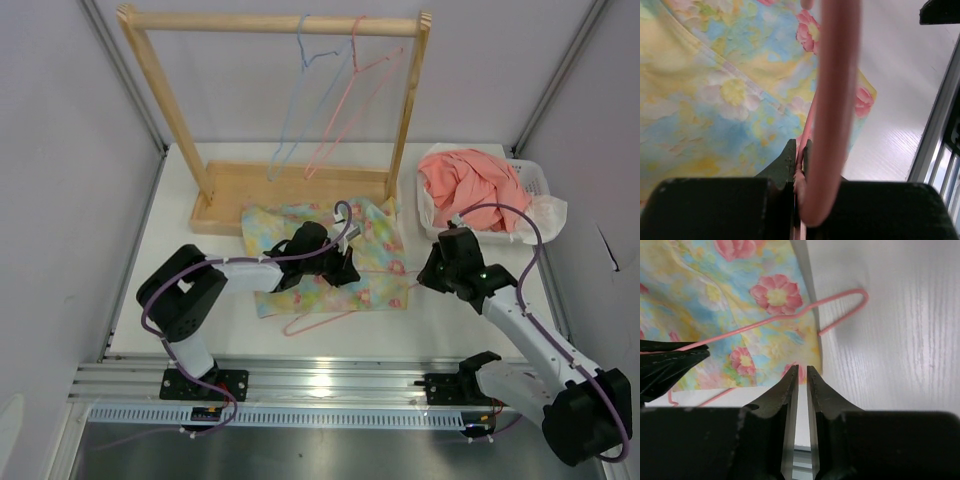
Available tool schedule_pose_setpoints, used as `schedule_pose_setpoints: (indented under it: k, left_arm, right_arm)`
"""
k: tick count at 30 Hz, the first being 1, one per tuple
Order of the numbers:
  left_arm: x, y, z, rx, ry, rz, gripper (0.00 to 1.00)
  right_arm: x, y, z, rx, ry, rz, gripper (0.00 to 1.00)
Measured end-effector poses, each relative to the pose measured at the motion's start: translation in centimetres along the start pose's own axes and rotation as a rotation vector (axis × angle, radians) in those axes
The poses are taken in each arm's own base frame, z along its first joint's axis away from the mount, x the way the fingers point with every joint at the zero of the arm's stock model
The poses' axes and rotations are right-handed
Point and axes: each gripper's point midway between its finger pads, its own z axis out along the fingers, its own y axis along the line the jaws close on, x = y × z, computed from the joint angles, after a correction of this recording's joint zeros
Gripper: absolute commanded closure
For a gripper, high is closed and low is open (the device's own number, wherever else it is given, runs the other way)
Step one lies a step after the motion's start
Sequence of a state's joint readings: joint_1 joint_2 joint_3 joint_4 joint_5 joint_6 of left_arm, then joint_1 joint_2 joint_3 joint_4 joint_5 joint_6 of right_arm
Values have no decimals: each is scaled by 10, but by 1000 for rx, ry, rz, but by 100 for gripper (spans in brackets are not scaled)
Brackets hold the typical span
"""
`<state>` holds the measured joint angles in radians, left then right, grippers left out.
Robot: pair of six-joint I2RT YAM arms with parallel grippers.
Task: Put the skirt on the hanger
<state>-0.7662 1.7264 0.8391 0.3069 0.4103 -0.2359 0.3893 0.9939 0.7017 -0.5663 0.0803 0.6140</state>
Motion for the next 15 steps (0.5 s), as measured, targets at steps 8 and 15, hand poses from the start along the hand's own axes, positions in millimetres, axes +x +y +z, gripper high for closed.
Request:
schedule_pose_setpoints:
  k: [8,15]
  left_arm:
    - [-3,5,0,-16,-9,-2,100]
    - [-4,7,0,-31,-11,-3,100]
  right_arm:
    - [22,10,1,-64,61,-47,59]
    - [76,-14,22,-15,188,-52,40]
